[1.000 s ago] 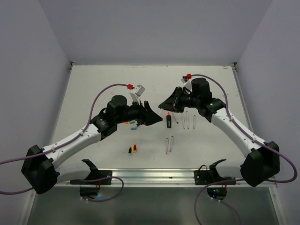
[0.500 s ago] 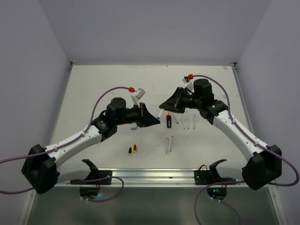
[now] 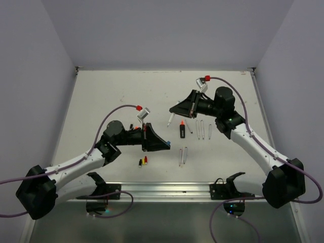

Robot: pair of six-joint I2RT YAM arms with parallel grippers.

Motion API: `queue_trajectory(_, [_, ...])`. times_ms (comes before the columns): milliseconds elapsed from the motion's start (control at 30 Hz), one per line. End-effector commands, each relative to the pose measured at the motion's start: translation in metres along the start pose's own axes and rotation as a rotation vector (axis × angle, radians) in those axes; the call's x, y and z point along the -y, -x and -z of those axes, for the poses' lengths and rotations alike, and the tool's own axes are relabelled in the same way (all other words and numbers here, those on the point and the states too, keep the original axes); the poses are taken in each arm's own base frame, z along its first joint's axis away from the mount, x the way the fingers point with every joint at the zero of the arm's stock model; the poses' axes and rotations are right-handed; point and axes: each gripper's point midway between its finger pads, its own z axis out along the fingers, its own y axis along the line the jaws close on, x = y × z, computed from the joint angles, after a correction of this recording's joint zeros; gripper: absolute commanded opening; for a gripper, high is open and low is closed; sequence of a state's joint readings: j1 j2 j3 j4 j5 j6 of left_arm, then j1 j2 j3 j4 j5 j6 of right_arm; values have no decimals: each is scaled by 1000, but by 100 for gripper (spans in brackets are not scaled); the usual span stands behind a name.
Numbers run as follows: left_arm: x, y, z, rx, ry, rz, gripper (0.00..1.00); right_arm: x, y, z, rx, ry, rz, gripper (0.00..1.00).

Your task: Open the pen caps

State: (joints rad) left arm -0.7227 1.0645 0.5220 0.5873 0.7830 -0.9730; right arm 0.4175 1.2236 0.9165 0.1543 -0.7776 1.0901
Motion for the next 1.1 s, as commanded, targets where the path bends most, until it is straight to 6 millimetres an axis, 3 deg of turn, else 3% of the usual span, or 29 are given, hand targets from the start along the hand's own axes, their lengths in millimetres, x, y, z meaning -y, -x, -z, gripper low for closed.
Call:
queue_trajectory(0, [39,-14,17,-19,-151,-47,0,-35,18,3,77,127,84,0])
queue_trajectory(33, [41,-14,21,-9,-134,-64,0,-37,21,4,82,127,84,0])
queue_trajectory(67, [36,-13,21,-4,-94,-70,0,-23,19,2,73,60,60,0])
queue_trajectory(100, [7,-19,23,-15,57,-42,0,-13,19,2,70,1,56,0])
queue_trajectory(133, [-1,-17,27,-6,131,-47,0,-13,23,5,79,-50,76,0])
queue_trajectory(167, [-9,-12,30,9,206,-51,0,12,11,11,33,-169,71,0])
queue_trajectory(200, [-41,-19,44,15,396,-9,0,26,12,15,43,-256,72,0])
queue_trajectory(233, [-50,-17,54,44,477,-3,0,32,13,21,30,-315,125,0])
queue_trajectory(267, [-61,-17,63,67,557,15,0,55,-5,33,-34,-433,63,0])
queue_trajectory(300, [-83,-20,81,109,709,73,0,70,-8,37,-52,-497,53,0])
queue_trajectory(367, [-103,-27,105,168,858,141,0,91,-28,50,-128,-580,45,0])
queue_trajectory(500, [-123,-46,121,193,949,221,0,124,-55,67,-183,-679,1,0])
queue_trajectory(567, [-139,-62,133,183,1030,269,0,149,-76,79,-235,-754,-46,0])
queue_trajectory(700, [-155,-77,149,180,1125,297,0,174,-97,89,-275,-810,-93,0])
queue_trajectory(833, [-166,-89,162,205,1195,343,0,192,-105,88,-288,-823,-108,0])
queue_trajectory(1067, [-179,-99,161,215,1189,364,0,224,-114,90,-319,-889,-123,0])
